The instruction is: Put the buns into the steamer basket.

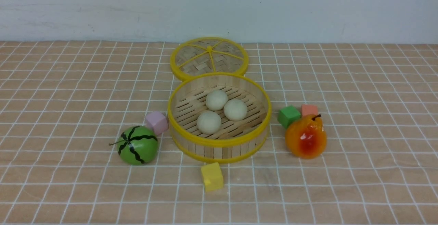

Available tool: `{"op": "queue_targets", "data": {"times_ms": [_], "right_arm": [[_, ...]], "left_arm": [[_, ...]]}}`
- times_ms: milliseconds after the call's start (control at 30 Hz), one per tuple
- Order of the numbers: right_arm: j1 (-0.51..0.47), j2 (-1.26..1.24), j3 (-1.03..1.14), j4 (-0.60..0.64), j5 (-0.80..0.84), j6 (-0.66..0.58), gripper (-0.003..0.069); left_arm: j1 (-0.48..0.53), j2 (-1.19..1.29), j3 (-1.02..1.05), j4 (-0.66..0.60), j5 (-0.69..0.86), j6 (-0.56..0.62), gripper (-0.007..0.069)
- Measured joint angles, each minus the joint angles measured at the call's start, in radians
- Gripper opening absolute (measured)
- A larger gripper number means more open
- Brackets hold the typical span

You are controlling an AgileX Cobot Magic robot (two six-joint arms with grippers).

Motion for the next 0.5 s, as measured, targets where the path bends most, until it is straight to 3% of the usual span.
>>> {"op": "queue_targets", "data": {"times_ms": [500], "right_arm": [[0.0, 0.0, 0.0, 0.001, -0.001, 0.0, 0.002]], "left_arm": [[0.0, 0.0, 0.0, 0.0, 0.0, 0.0, 0.0238]]}}
